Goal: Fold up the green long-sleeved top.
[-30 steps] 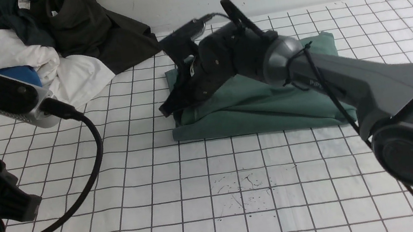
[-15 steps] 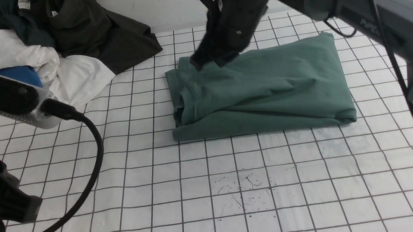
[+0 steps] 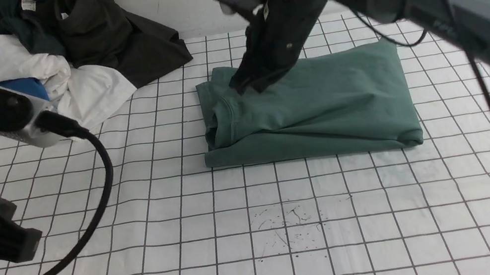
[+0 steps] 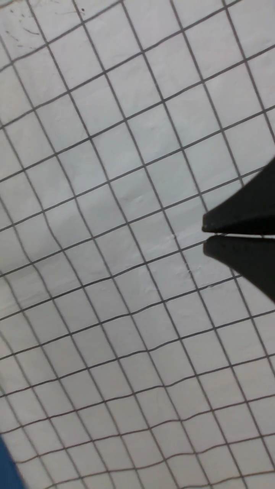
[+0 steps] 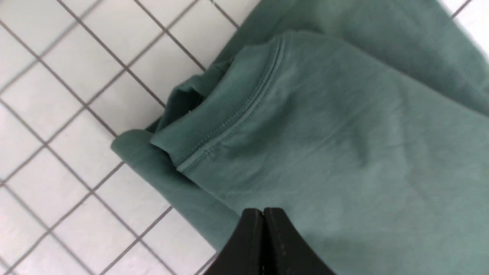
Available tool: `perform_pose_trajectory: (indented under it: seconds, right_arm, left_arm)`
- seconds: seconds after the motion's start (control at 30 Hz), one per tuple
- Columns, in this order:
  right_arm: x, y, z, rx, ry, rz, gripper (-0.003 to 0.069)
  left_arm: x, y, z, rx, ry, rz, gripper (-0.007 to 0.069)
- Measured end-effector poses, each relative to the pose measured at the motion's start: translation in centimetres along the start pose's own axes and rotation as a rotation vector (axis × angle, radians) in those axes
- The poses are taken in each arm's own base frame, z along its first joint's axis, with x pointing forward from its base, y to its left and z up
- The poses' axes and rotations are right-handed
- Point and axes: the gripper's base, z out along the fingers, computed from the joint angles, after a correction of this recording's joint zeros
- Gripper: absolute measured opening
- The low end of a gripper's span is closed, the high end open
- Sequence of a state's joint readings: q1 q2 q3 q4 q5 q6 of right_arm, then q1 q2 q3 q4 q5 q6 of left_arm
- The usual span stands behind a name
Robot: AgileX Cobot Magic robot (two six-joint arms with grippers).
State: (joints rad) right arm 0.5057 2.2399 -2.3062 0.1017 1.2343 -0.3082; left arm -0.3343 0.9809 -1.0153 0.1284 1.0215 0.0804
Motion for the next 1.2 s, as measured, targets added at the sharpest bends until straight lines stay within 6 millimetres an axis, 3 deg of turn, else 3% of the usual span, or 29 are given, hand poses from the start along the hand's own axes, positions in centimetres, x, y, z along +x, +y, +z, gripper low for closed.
perform_pose_trajectory:
  seconds: [0.07,0.2,0.23,0.27,0.33,0.4,0.43,0.47,0.5,0.53,0.57,0.6,0.67,0.83,0.93,1.0,1.1,1.2]
  right_arm:
    - [-0.4,-0.3,-3.7,0.027,-0.047,-0.011,-0.0006]
    - [0.6,-1.3,-14.5,0.157,-0.165,-0.030,-0.0006]
    - [0.8,-1.4,-15.8,0.172,-0.186,-0.028,-0.0006]
    - [2.1,-1.7,-19.8,0.226,-0.246,-0.014,-0.0006]
    - [3.9,-1.8,-24.1,0.281,-0.326,0.020,-0.0006]
    - [6.5,-1.4,-27.4,0.330,-0.403,0.064,-0.0006]
    - [6.8,-1.4,-27.2,0.333,-0.405,0.070,-0.0006]
    - [9.2,-0.4,-29.3,0.360,-0.470,0.082,-0.0006]
    - [9.6,-0.3,-28.9,0.360,-0.469,0.083,-0.0006]
    - [12.5,1.0,-29.4,0.371,-0.506,0.080,-0.0006]
    - [13.7,1.6,-29.5,0.377,-0.534,0.077,-0.0006]
    - [14.0,1.7,-29.5,0.378,-0.538,0.077,-0.0006]
    - [18.3,3.5,-29.2,0.392,-0.597,0.072,-0.0006]
    - [26.0,6.5,-26.1,0.374,-0.708,0.146,-0.0006]
    - [30.6,8.1,-23.1,0.313,-0.746,0.259,-0.0006]
    - [31.9,8.6,-22.5,0.299,-0.764,0.286,-0.0006]
    - [35.5,9.7,-20.1,0.280,-0.777,0.322,-0.0006]
    - [37.2,10.2,-18.8,0.274,-0.774,0.332,-0.0006]
  left_arm:
    - [0.2,0.1,-1.3,-0.009,-0.060,-0.005,-0.0007]
    - [1.8,0.2,-4.4,-0.036,-0.276,-0.015,-0.0007]
    - [2.1,0.1,-4.6,-0.037,-0.291,-0.015,-0.0007]
    - [3.1,0.0,-5.3,-0.048,-0.399,-0.017,-0.0007]
    - [4.6,-0.3,-5.6,-0.060,-0.500,-0.015,-0.0007]
    - [6.2,-0.6,-5.4,-0.076,-0.594,-0.006,-0.0007]
    - [6.4,-0.6,-5.3,-0.079,-0.602,-0.004,-0.0007]
    - [7.8,-1.0,-4.7,-0.093,-0.670,0.010,-0.0007]
    - [7.9,-1.0,-4.6,-0.096,-0.677,0.013,-0.0007]
    - [9.2,-1.4,-3.7,-0.102,-0.730,0.023,-0.0007]
    - [9.7,-1.5,-3.3,-0.103,-0.749,0.027,-0.0007]
    - [9.8,-1.6,-3.2,-0.103,-0.753,0.028,-0.0007]
    - [11.1,-2.0,-1.8,-0.102,-0.782,0.038,-0.0007]
    - [12.6,-2.5,0.2,-0.092,-0.744,0.048,-0.0007]
    - [13.2,-2.7,1.1,-0.086,-0.714,0.051,-0.0007]
    - [13.3,-2.7,1.2,-0.085,-0.709,0.051,-0.0007]
    - [13.5,-2.8,1.6,-0.082,-0.696,0.053,-0.0007]
    - [13.5,-2.8,1.6,-0.082,-0.696,0.053,-0.0007]
